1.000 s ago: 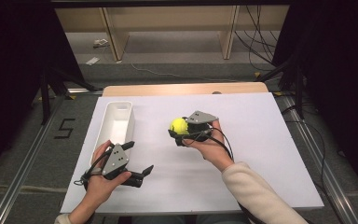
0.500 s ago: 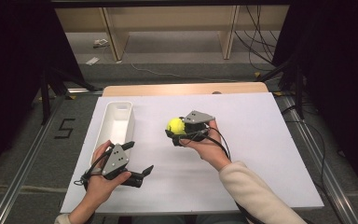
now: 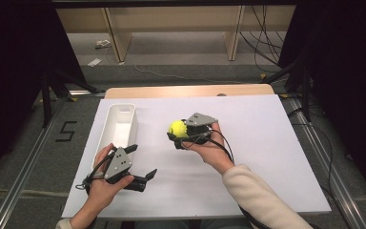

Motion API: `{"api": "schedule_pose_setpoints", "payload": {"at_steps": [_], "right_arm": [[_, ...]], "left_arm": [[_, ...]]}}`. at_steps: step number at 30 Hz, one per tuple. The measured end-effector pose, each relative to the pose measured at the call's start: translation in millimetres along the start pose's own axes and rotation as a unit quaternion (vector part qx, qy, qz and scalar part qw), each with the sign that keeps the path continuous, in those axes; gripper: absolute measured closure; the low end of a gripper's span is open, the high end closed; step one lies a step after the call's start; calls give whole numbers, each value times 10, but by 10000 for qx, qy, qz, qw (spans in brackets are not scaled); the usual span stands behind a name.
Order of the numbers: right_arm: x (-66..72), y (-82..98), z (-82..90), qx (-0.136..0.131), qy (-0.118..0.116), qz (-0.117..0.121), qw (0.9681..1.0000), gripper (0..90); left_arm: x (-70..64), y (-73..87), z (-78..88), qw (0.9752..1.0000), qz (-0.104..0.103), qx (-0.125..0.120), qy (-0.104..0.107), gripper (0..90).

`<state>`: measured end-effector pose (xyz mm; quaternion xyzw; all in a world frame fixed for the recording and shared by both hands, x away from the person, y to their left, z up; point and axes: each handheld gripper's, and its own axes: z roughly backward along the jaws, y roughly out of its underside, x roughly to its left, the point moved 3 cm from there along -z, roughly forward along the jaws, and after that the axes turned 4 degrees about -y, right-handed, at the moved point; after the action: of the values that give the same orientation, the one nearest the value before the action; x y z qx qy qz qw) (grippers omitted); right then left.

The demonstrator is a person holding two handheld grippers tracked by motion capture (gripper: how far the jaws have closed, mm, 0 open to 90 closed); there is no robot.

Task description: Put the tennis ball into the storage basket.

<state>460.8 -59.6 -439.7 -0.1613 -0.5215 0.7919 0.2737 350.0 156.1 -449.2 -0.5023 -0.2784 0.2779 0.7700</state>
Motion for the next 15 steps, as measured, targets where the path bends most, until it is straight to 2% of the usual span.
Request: {"api": "schedule_pose_setpoints", "payload": {"at_steps": [15], "right_arm": [[32, -19, -40, -5, -27, 14, 10000, 270]], "left_arm": [[-3, -1, 0, 10000, -4, -1, 5, 0]]}}
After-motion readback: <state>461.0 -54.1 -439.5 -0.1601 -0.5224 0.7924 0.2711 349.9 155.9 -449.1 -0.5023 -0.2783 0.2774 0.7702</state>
